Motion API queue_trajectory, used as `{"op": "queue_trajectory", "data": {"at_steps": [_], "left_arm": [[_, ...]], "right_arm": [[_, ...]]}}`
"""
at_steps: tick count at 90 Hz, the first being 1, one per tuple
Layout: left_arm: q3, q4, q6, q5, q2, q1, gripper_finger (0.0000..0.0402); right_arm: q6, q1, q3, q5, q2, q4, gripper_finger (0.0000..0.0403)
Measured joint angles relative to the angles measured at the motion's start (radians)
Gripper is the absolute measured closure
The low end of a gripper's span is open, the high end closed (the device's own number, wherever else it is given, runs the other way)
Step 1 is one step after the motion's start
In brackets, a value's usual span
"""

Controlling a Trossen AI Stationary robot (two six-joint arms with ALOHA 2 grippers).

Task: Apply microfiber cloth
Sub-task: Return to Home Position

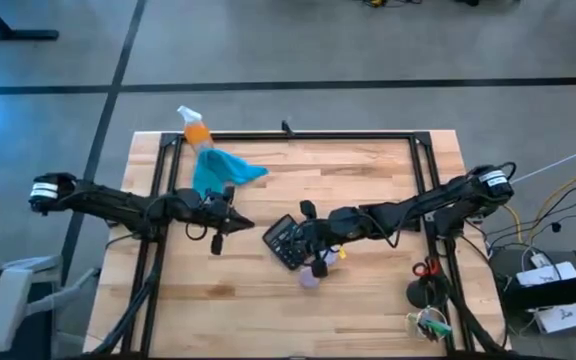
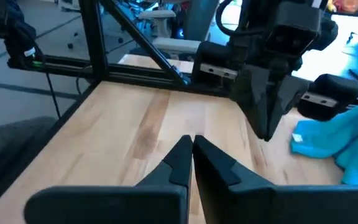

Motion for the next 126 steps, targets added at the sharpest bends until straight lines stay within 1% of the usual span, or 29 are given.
{"op": "queue_trajectory", "data": {"at_steps": [9, 13, 23, 32, 43, 48, 59, 65, 79, 100, 126], "left_arm": [[0.0, 0.007, -0.001, 0.131, 0.029, -0.017, 0.0395], [0.0, 0.03, 0.019, 0.17, 0.041, -0.023, 0.0394], [0.0, 0.126, 0.072, 0.174, 0.06, -0.028, 0.0388], [0.0, 0.19, 0.104, 0.173, 0.064, -0.028, 0.0372], [0.0, 0.202, 0.126, 0.163, 0.061, -0.027, 0.0337], [0.0, 0.207, 0.135, 0.14, 0.059, -0.027, 0.0316], [0.0, 0.208, 0.127, 0.009, 0.055, -0.027, 0.0269], [0.0, 0.199, 0.123, -0.04, 0.062, -0.027, 0.0246], [0.0, 0.196, 0.121, -0.055, 0.077, -0.027, 0.0205], [0.0, 0.185, 0.121, -0.055, 0.079, -0.027, 0.0171], [0.0, 0.184, 0.136, -0.055, 0.079, -0.027, 0.0154]], "right_arm": [[-0.021, 0.0, -0.004, -0.011, 0.0, 0.0, 0.0403], [-0.028, 0.0, -0.008, -0.014, 0.0, -0.001, 0.0403], [-0.027, 0.0, -0.021, -0.017, 0.0, -0.003, 0.0403], [-0.022, 0.0, -0.024, -0.017, 0.0, -0.002, 0.0403], [0.019, 0.003, -0.024, -0.017, 0.0, -0.002, 0.0403], [0.046, 0.003, -0.026, -0.017, 0.0, -0.003, 0.0403], [0.075, 0.003, -0.026, -0.017, 0.0, -0.039, 0.0403], [0.078, 0.003, -0.026, -0.017, 0.0, -0.057, 0.0403], [0.101, 0.003, -0.026, -0.017, 0.0, -0.086, 0.0403], [0.09, 0.003, -0.026, -0.017, 0.0, -0.098, 0.0403], [0.101, 0.0, -0.026, -0.01, 0.0, -0.098, 0.0403]]}}
